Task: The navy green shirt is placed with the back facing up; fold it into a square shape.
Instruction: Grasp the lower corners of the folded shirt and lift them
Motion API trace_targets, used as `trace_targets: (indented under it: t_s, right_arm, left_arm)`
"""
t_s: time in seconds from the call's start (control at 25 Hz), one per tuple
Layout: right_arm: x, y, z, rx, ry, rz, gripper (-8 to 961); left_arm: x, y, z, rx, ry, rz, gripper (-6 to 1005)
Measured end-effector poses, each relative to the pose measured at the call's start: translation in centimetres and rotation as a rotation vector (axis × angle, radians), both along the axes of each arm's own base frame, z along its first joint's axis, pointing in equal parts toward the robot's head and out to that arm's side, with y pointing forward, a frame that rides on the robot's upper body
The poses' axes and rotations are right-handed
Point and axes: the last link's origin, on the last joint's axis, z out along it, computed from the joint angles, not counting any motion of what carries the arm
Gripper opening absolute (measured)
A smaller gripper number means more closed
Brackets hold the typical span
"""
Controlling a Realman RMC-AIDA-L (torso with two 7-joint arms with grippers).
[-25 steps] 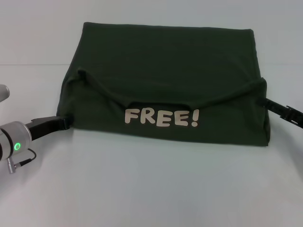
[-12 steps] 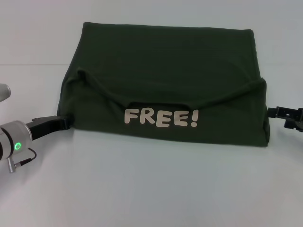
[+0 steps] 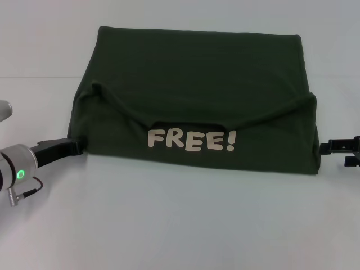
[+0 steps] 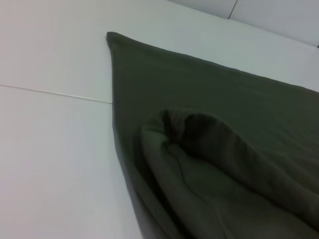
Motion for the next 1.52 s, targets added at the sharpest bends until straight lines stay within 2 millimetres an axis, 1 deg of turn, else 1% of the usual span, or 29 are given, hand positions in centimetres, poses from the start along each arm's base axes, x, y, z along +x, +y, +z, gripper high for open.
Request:
trace_targets:
  t_s: [0.16, 0.52, 0.72, 1.12, 1.52]
  right_arm:
    - [-0.5, 0.5, -0.2, -0.023, -0.018, 0.002, 940]
    - [-2.1, 1.6, -1.4, -0.059, -0.016, 0.035, 940]
    - [-2.6, 1.8, -2.4, -0.070, -0.012, 0.049, 942]
    - [-2.9, 2.1, -4.0, -0.082, -0.035, 0.058, 941]
    - [-3.3, 2.5, -4.9, -0.074, -0.045, 0.071, 931]
  left_arm:
    - [-0.2, -0.1, 0.0, 0.000, 0.001, 0.003, 81]
    - [-0.1, -0.2, -0.1, -0.004, 0.001, 0.000, 81]
    - [0.0, 0.0, 0.0, -0.005, -0.002, -0.003, 82]
    - [0.2, 0.0, -0.1, -0.007, -0.008, -0.004, 82]
    - [0.3, 0.0, -0.2, -0.011, -0.008, -0.007, 82]
